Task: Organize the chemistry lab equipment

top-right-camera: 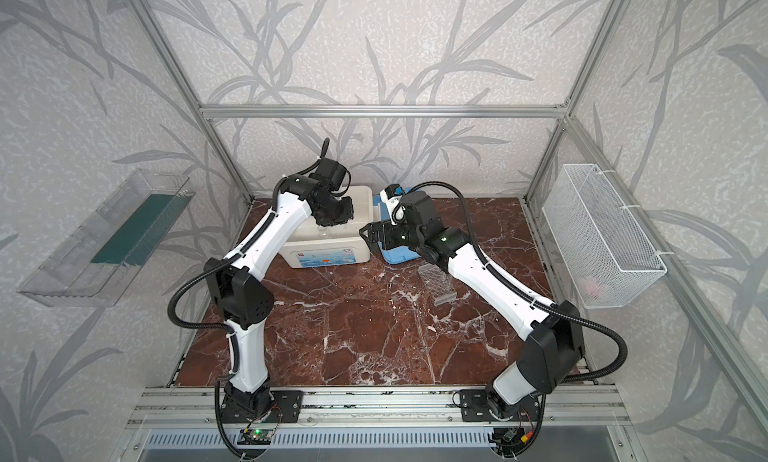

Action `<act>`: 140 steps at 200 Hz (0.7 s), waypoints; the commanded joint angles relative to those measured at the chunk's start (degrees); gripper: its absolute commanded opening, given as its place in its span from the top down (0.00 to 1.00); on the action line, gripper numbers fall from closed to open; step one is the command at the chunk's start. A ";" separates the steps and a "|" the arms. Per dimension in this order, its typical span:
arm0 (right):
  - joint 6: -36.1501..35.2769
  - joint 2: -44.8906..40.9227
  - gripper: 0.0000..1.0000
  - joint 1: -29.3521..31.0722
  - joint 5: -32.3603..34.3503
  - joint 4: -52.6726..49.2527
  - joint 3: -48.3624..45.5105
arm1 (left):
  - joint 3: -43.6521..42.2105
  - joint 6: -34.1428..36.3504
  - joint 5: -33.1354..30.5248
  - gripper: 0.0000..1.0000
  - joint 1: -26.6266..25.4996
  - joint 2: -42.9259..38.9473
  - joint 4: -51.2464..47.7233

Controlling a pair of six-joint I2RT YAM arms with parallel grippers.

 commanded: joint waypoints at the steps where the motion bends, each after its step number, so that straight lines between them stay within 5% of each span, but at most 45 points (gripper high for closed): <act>1: -1.51 2.13 0.01 -0.75 -1.54 -0.72 2.91 | 7.75 2.10 0.42 0.87 0.20 4.56 -6.30; 38: -2.10 4.26 0.01 -1.89 -1.86 0.06 3.73 | 15.89 2.00 4.15 0.88 0.42 13.15 -7.65; 140: -3.04 5.47 0.01 -4.36 -3.44 0.84 2.82 | 8.61 0.68 10.02 0.88 0.66 16.34 -2.62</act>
